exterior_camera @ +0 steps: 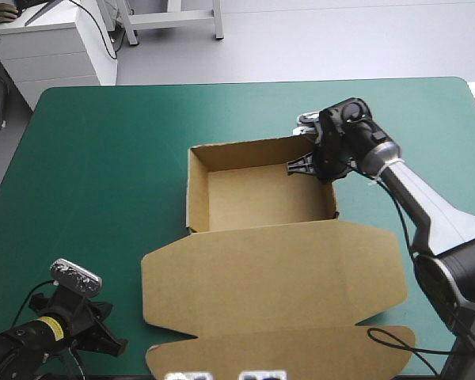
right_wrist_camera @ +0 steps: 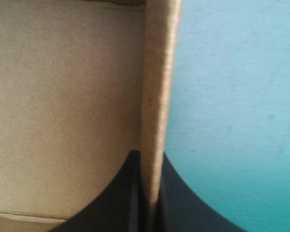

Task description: Fold the box

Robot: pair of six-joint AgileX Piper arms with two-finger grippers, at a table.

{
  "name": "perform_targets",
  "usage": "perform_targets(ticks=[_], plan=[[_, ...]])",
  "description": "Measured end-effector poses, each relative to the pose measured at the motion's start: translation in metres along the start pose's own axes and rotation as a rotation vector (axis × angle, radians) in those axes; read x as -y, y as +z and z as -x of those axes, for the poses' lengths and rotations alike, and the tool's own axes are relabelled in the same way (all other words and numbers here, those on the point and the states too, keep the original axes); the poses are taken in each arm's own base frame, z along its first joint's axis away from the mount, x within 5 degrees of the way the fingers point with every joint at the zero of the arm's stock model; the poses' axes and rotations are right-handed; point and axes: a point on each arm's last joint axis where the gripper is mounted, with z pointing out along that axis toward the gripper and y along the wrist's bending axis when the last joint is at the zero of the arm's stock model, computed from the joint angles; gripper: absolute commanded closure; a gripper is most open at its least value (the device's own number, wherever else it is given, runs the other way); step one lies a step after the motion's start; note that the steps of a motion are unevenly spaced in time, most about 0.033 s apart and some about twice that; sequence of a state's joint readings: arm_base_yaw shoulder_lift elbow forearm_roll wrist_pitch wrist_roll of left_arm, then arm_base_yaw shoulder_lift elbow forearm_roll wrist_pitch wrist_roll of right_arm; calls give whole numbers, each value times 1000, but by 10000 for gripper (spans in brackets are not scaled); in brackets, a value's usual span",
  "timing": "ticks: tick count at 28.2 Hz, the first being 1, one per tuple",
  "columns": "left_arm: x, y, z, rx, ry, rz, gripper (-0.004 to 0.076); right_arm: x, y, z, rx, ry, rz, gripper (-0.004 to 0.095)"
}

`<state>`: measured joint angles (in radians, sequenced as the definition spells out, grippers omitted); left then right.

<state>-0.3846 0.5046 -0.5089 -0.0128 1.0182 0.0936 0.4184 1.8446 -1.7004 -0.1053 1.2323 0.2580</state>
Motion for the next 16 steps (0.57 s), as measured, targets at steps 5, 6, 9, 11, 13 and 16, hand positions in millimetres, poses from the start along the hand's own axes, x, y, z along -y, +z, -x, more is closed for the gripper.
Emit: perform_targets(ticks=[5,6,9,11,13,16], plan=[[0,0,0,-1,0,0,731,59,-25,2,64,95,-72,927],[0,0,0,-1,0,0,731,69,-29,2,73,110,-84,927],[0,0,0,-1,0,0,731,108,-43,-2,101,171,-135,927],[0,0,0,-1,0,0,731,134,-49,-7,110,221,-163,927],[0,0,0,-1,0,0,731,163,-54,-13,110,277,-192,927],[0,1,-1,-4,0,0,731,215,-58,-29,94,387,-249,927]])
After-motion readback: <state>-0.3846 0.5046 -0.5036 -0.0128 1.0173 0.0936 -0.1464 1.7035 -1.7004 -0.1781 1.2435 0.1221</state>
